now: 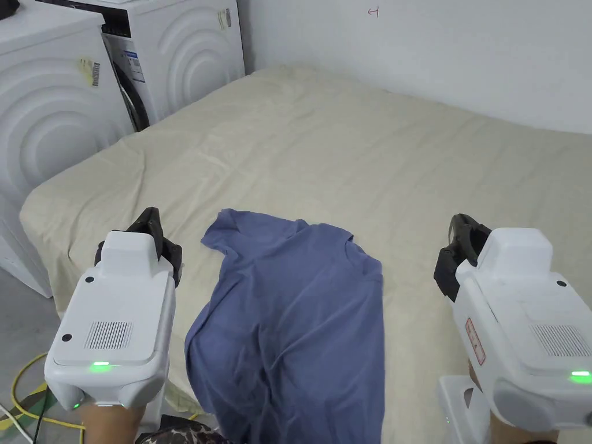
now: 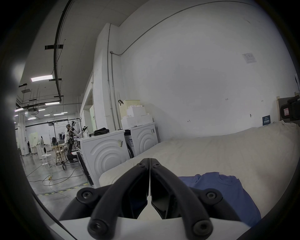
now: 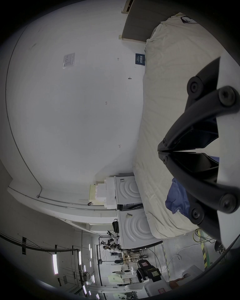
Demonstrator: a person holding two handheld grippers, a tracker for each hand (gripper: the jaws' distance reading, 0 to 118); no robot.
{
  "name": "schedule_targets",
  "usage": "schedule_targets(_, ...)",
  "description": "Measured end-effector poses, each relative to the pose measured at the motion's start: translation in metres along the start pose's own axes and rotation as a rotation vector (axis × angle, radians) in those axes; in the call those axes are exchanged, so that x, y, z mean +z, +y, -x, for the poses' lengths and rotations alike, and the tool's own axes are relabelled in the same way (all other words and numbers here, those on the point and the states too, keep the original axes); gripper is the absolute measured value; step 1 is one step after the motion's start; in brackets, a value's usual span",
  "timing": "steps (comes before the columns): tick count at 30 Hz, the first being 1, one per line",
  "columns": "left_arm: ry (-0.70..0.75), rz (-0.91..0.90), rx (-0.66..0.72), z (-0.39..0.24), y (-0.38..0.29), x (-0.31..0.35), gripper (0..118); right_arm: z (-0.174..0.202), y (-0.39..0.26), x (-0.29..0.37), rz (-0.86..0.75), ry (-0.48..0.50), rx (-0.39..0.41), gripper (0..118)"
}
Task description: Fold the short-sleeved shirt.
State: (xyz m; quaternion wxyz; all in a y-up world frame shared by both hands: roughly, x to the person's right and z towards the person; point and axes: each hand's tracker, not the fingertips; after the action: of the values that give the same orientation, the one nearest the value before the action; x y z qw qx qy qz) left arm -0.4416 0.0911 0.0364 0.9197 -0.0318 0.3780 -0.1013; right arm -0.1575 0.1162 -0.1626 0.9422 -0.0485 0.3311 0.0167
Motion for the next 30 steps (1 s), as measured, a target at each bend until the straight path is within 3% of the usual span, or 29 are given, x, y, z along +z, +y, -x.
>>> schedule_targets(5,-0.039,0.017,0.002,-0.011,0.000,-0.008,4,-0.010,-0.001,0.000,0.003,-0.010,-0.002,0)
schedule_targets(15,-0.290,0.375,-0.038,-0.074,-0.022,-0.076,5,-0.041,-0.009,0.000,0.021,-0.074,0.008,0)
schedule_targets(19,-0.384,0.530,-0.061,-0.108,-0.033,-0.098,13,-0.054,-0.015,-0.001,0.041,-0.101,-0.001,0)
schedule_targets(21,-0.401,0.610,-0.062,-0.121,-0.042,-0.111,33,-0.058,-0.017,-0.001,0.050,-0.114,0.002,0)
schedule_targets(23,-0.399,0.725,-0.070,-0.131,-0.051,-0.121,77,-0.065,-0.019,-0.002,0.058,-0.128,0.003,0)
schedule_targets(25,-0.414,0.818,-0.043,-0.137,-0.062,-0.131,104,-0.069,-0.020,0.000,0.068,-0.145,0.003,0)
schedule_targets(30,-0.417,0.955,0.009,-0.149,-0.104,-0.155,105,-0.083,-0.028,0.002,0.096,-0.179,-0.005,0)
